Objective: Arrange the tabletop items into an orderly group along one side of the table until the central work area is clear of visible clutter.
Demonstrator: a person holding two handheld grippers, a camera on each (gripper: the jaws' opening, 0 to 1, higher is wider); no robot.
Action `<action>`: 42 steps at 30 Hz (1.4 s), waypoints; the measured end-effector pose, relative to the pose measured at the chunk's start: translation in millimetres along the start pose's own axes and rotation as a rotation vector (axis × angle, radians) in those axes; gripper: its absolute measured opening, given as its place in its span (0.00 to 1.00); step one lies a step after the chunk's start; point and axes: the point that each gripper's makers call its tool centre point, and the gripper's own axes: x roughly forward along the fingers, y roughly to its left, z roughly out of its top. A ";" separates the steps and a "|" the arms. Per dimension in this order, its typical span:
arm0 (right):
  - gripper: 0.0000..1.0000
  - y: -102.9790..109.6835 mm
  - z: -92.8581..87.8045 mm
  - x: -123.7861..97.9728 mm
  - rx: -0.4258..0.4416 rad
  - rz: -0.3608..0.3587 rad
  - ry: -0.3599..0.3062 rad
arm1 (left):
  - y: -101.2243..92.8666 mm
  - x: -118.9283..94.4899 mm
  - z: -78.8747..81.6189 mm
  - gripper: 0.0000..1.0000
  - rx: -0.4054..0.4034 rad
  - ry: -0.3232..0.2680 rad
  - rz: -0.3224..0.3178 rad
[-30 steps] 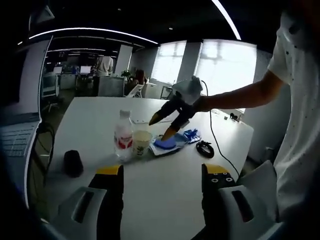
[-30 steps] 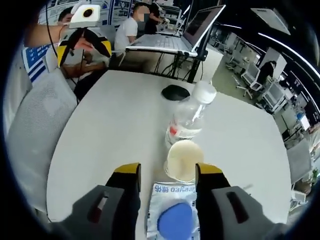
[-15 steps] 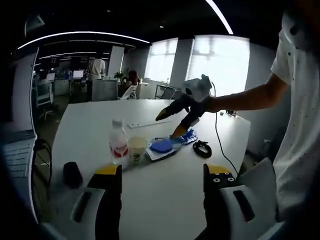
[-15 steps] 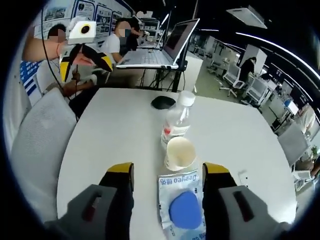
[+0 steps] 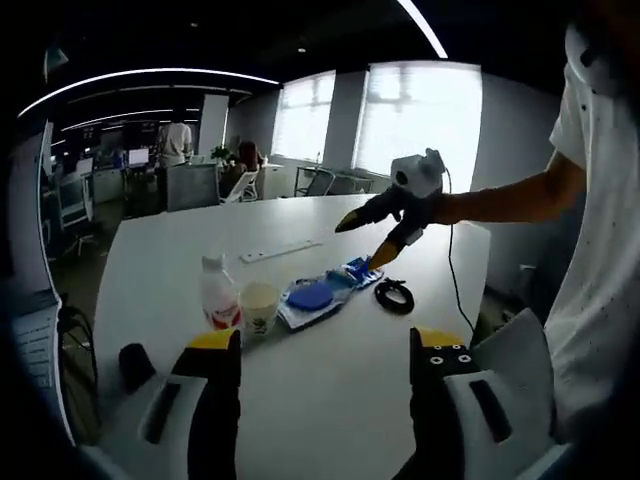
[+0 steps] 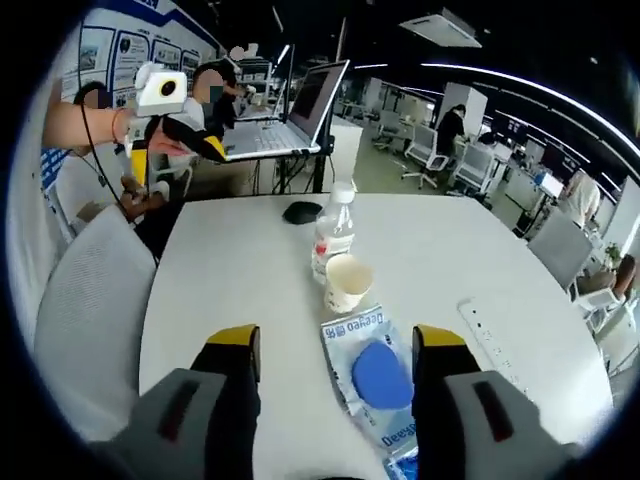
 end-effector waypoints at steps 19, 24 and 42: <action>0.66 20.2 -52.4 -91.8 0.194 -0.179 -0.040 | -21.8 11.8 -2.1 0.77 0.033 0.032 -0.035; 0.69 32.5 -78.0 -118.1 0.274 -0.243 -0.044 | -25.2 12.4 -7.4 0.78 0.032 0.042 -0.031; 0.76 66.3 -133.2 -165.3 0.424 -0.349 -0.014 | -32.7 11.4 -30.0 0.80 0.017 0.093 -0.011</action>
